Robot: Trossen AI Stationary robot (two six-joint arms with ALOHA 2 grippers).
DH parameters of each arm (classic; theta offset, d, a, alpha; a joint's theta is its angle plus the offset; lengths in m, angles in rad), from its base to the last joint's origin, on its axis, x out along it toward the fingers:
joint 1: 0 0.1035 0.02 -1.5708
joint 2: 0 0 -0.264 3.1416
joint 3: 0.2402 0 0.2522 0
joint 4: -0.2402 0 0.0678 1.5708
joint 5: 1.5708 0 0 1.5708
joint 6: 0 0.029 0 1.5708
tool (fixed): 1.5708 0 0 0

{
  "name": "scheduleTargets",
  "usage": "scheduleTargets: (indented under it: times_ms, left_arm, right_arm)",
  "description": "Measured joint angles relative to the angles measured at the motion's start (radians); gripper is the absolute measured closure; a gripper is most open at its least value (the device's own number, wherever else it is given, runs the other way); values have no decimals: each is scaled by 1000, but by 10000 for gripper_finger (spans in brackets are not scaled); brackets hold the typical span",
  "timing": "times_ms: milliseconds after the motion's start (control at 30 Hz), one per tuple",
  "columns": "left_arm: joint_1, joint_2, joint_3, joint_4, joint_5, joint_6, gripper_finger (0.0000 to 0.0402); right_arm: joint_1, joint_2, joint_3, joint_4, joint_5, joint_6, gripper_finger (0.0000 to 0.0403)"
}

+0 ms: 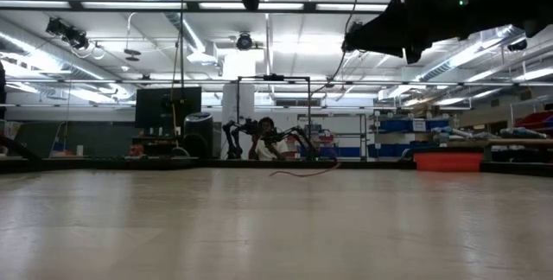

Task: Coil cords
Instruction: Coil the red wire on the black spool

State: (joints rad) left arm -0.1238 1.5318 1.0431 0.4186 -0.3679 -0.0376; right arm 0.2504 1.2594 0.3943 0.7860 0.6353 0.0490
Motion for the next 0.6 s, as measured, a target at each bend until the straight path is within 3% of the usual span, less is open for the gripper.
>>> scheduleTargets:
  times_ms: [233,433,600]
  left_arm:
    - [-2,0,0,40,1,0,401]
    - [-3,0,0,38,1,0,401]
    - [-3,0,0,32,-97,1,401]
  right_arm:
    - [-7,63,45,10,6,-51,331]
    - [-18,81,61,18,4,-103,394]
    - [-24,80,61,29,12,-103,399]
